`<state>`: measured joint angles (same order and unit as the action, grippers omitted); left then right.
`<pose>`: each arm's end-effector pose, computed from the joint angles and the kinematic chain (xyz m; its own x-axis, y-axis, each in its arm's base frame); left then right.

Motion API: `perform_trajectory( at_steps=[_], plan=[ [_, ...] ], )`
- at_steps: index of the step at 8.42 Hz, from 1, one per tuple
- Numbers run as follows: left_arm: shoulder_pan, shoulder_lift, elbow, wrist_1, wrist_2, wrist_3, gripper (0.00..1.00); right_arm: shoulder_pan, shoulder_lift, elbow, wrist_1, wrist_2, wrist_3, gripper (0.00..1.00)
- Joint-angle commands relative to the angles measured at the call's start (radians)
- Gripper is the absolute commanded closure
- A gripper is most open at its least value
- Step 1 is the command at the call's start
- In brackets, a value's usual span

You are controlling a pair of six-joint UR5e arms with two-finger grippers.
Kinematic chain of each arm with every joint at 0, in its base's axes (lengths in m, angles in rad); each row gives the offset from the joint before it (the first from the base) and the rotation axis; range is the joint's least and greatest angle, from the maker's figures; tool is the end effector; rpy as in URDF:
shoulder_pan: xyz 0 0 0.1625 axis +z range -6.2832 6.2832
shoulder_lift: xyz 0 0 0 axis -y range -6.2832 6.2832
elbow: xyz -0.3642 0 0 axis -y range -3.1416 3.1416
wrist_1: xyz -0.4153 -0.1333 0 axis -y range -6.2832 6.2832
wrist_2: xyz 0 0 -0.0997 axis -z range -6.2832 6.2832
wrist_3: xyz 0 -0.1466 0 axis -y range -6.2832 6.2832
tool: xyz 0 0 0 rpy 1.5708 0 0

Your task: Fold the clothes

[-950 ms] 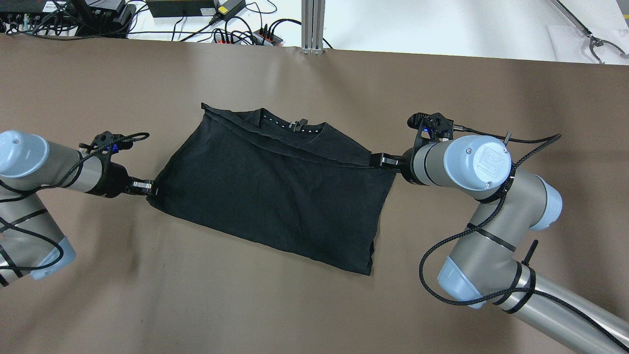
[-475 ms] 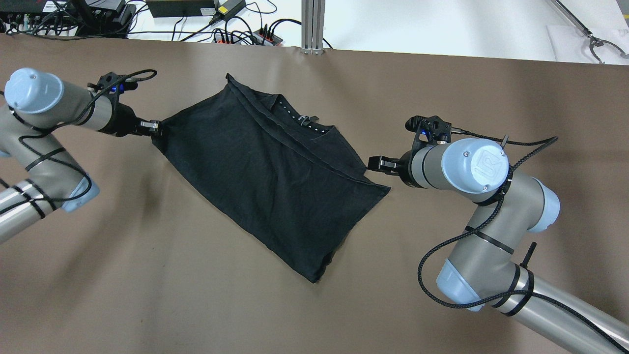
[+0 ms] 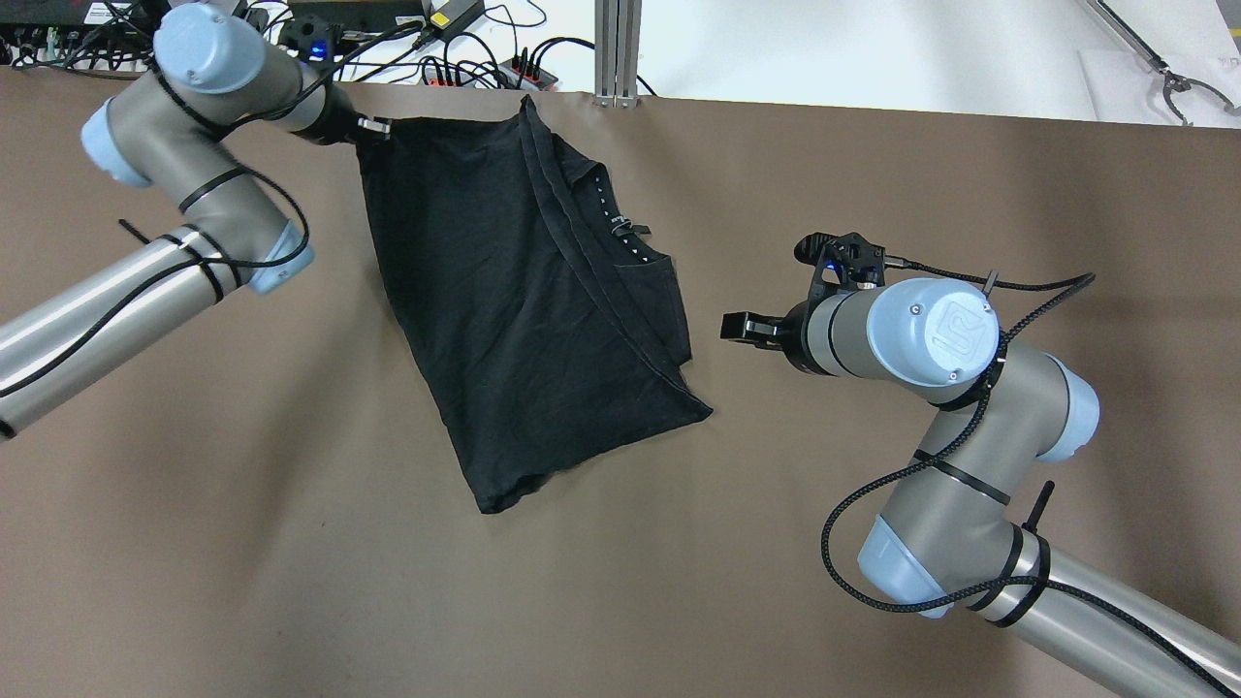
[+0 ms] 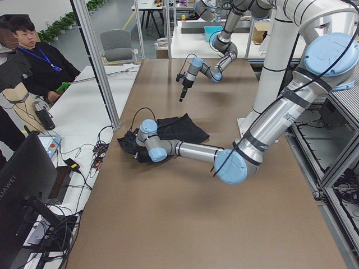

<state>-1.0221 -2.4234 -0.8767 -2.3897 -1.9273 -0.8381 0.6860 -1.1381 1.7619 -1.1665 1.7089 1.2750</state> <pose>0.3753 -0.7715 0.3308 0.6507 0.1374 -0.7468 0.2871 0.8660 0.4095 -0.4434 -0.5092 0.2402 0.5386 0.0678 0.8399 -0.3964 0.8999 0.1816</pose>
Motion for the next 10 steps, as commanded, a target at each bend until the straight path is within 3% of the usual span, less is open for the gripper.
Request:
perform_trajectory(
  at_steps=[1,3,6,8,10],
  plan=[
    [0.054,-0.229,0.214,0.038,0.113,0.039,1.00,-0.002,0.000,-0.001,0.002,0.000,0.003,0.06],
    [0.051,-0.201,0.182,0.032,0.119,0.086,0.06,-0.002,0.001,-0.002,0.002,-0.002,0.000,0.06],
    [-0.087,-0.096,0.130,0.034,0.093,0.296,0.05,-0.016,0.009,-0.012,0.001,-0.066,0.007,0.06],
    [-0.124,-0.082,0.113,0.035,0.093,0.352,0.05,-0.016,0.027,-0.034,0.002,-0.080,0.026,0.07],
    [-0.121,-0.016,0.014,0.038,0.090,0.332,0.05,-0.017,0.116,-0.137,0.004,-0.080,0.279,0.10]
  ],
)
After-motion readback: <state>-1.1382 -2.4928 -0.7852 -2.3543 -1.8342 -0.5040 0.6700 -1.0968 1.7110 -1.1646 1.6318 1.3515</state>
